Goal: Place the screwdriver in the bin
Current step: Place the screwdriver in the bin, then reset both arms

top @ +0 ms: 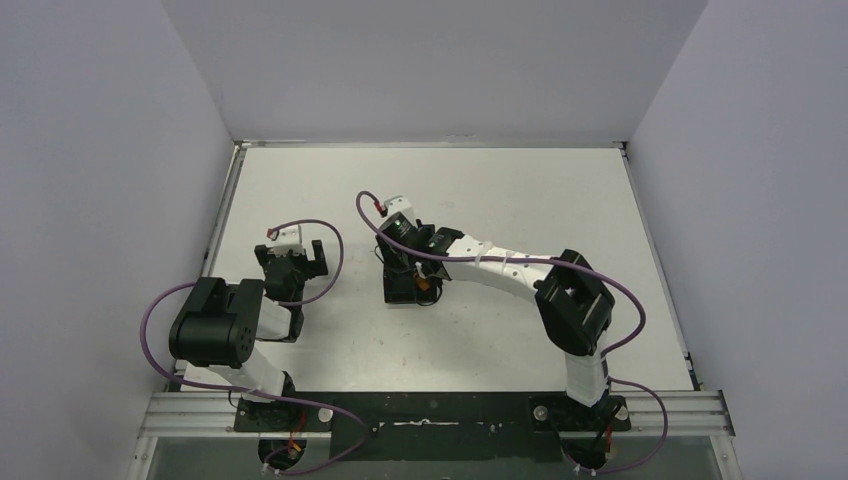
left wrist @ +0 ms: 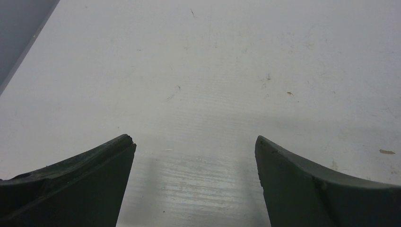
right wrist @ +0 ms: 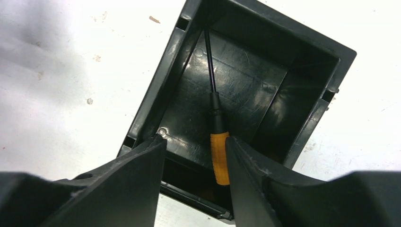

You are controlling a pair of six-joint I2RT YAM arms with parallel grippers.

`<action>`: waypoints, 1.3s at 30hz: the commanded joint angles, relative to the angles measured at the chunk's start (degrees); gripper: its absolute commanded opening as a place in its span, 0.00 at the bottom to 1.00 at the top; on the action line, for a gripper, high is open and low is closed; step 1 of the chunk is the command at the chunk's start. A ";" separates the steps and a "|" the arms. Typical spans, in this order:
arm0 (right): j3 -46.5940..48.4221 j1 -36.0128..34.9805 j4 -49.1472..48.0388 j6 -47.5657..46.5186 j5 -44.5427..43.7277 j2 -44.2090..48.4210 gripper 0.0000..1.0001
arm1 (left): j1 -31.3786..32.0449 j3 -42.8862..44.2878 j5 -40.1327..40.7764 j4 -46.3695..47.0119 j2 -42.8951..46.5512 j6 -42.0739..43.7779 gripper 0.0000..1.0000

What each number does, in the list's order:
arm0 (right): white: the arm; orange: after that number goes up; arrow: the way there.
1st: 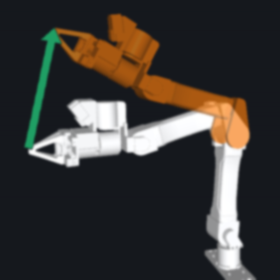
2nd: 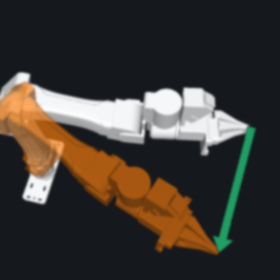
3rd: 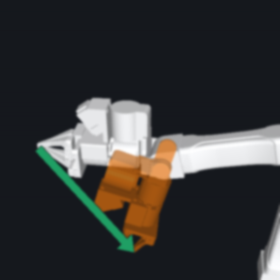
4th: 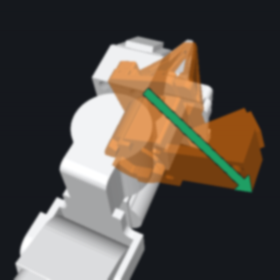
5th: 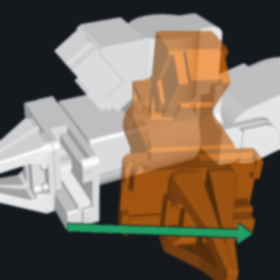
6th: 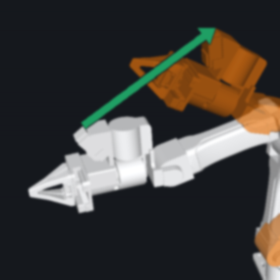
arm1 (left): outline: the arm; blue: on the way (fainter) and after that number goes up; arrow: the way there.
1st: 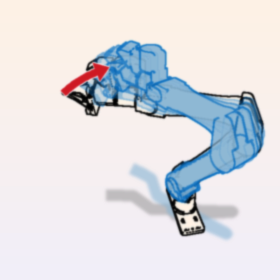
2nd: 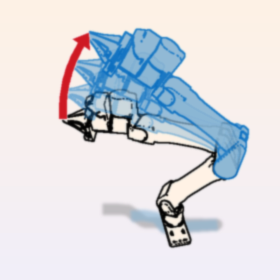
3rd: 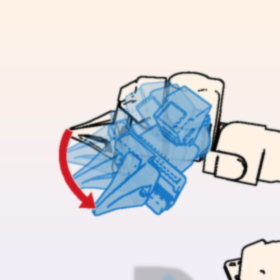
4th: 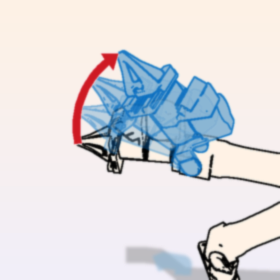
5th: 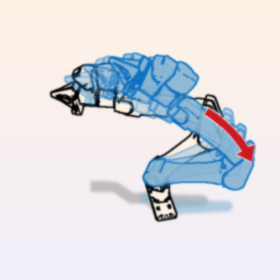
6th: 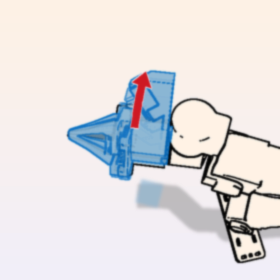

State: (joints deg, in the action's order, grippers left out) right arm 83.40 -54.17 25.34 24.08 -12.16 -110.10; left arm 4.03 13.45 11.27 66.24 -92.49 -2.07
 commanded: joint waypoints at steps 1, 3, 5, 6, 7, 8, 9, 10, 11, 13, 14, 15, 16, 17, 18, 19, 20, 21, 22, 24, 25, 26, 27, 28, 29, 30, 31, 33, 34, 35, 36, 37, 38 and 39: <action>3.33 -0.84 1.34 0.53 -1.84 4.28 0.53 | 0.10 1.14 -0.54 3.03 0.19 0.38 0.97; 3.64 -0.98 1.82 0.62 -2.15 4.41 0.58 | 0.05 1.14 -0.54 3.02 0.17 0.38 0.97; 3.99 -1.10 2.40 0.83 -2.53 4.54 0.64 | 0.10 1.14 -0.54 3.09 0.19 0.40 0.97; 4.19 -1.15 2.66 0.89 -2.85 4.59 0.69 | 0.10 1.14 -0.54 3.03 0.20 0.34 0.97; 4.35 -1.29 2.84 1.01 -3.25 4.75 0.76 | 0.10 1.14 -0.54 3.09 0.16 0.33 0.97; 4.49 -1.43 2.99 1.07 -3.66 5.00 0.83 | 0.10 1.14 -0.54 3.06 0.22 0.39 0.97; 4.54 -1.52 2.96 1.06 -3.80 5.30 0.88 | 0.10 1.14 -0.54 3.09 0.22 0.38 0.97; 4.50 -1.67 2.88 1.06 -3.95 5.55 0.93 | 0.10 1.14 -0.54 3.03 0.20 0.39 0.97; 4.50 -1.72 2.78 1.04 -4.18 5.78 0.98 | 0.10 1.14 -0.54 3.02 0.18 0.35 0.97; 4.72 -1.89 2.90 1.14 -4.79 6.10 1.00 | 0.10 1.14 -0.54 3.02 0.20 0.39 0.97; 5.15 -1.90 3.20 1.15 -5.10 6.17 1.00 | 0.10 1.14 -0.54 3.04 0.20 0.39 0.97; 5.50 -1.91 3.55 1.18 -5.47 6.28 1.00 | 0.10 1.14 -0.54 3.02 0.17 0.40 0.97; 5.93 -1.90 3.81 1.15 -5.87 6.30 1.00 | 0.10 1.15 -0.54 3.02 0.15 0.36 0.97; 6.49 -1.91 4.14 1.09 -6.21 6.33 1.00 | 0.10 1.14 -0.54 3.05 0.18 0.37 0.97; 7.24 -1.90 4.46 0.81 -6.40 6.31 1.00 | 0.10 1.14 -0.54 3.07 0.22 0.39 0.97; 8.20 -1.90 4.84 0.56 -6.58 6.21 1.00 | 0.09 1.14 -0.54 3.07 0.14 0.40 0.97; 9.34 -1.90 5.53 0.27 -6.91 5.95 1.00 | 0.10 1.14 -0.54 3.07 0.13 0.37 0.97; 10.69 -1.90 6.25 0.17 -7.05 5.67 1.00 | 0.08 1.14 -0.54 3.07 0.16 0.35 0.97; 12.17 -1.90 7.12 -0.04 -7.12 5.24 1.00 | 0.10 1.18 -0.54 3.03 0.16 0.39 0.97; 15.27 -1.90 8.64 -0.34 -7.32 4.43 1.00 | 0.05 1.14 -0.54 3.06 0.16 0.39 0.97; 16.82 -1.90 9.34 -0.60 -7.41 3.98 1.00 | 0.10 1.14 -0.54 3.04 0.14 0.35 0.97; 18.32 -1.90 9.90 -0.87 -7.43 3.67 1.00 | 0.10 1.14 -0.54 3.10 0.18 0.37 0.97; 20.01 -1.95 10.50 -1.14 -7.56 3.32 1.00 | 0.10 1.16 -0.54 3.05 0.16 0.39 0.97; 21.63 -1.95 11.09 -1.52 -7.65 2.99 1.00 | 0.10 1.14 -0.54 3.04 0.23 0.35 0.97; 23.45 -1.84 11.65 -1.91 -7.85 2.67 1.00 | 0.08 1.14 -0.54 3.02 0.17 0.38 0.97; 25.31 -1.82 12.32 -2.39 -7.95 2.29 1.00 | 0.10 1.14 -0.54 3.06 0.14 0.38 0.97; 27.17 -1.79 12.99 -2.90 -8.03 1.86 1.00 | 0.09 1.14 -0.54 3.08 0.21 0.39 0.97; 31.21 -1.58 14.69 -3.89 -8.10 0.91 1.00 | 0.10 1.14 -0.55 3.04 0.18 0.39 0.97; 33.80 -1.48 15.40 -4.47 -8.13 0.43 1.00 | 0.05 1.14 -0.54 3.07 0.19 0.38 0.97; 35.51 -1.44 16.18 -4.85 -8.14 0.03 1.00 | 0.09 1.14 -0.54 3.03 0.19 0.37 0.97; 36.87 -1.34 16.70 -5.31 -8.14 -0.36 1.00 | 0.08 1.14 -0.56 3.02 0.13 0.38 0.97; 38.11 -1.25 17.01 -5.64 -8.14 -0.51 1.00 | 0.08 1.14 -0.55 3.03 0.21 0.37 0.97; 39.05 -1.14 17.22 -6.03 -8.14 -0.73 1.00 | 0.05 1.14 -0.54 3.06 0.20 0.33 0.97; 39.84 -0.88 17.36 -6.35 -8.14 -0.76 1.00 | 0.08 1.14 -0.54 3.07 0.20 0.35 0.97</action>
State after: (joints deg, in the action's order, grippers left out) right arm 118.80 -55.55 40.05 20.25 -18.70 -109.82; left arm 4.05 13.45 11.27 66.24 -92.49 -2.09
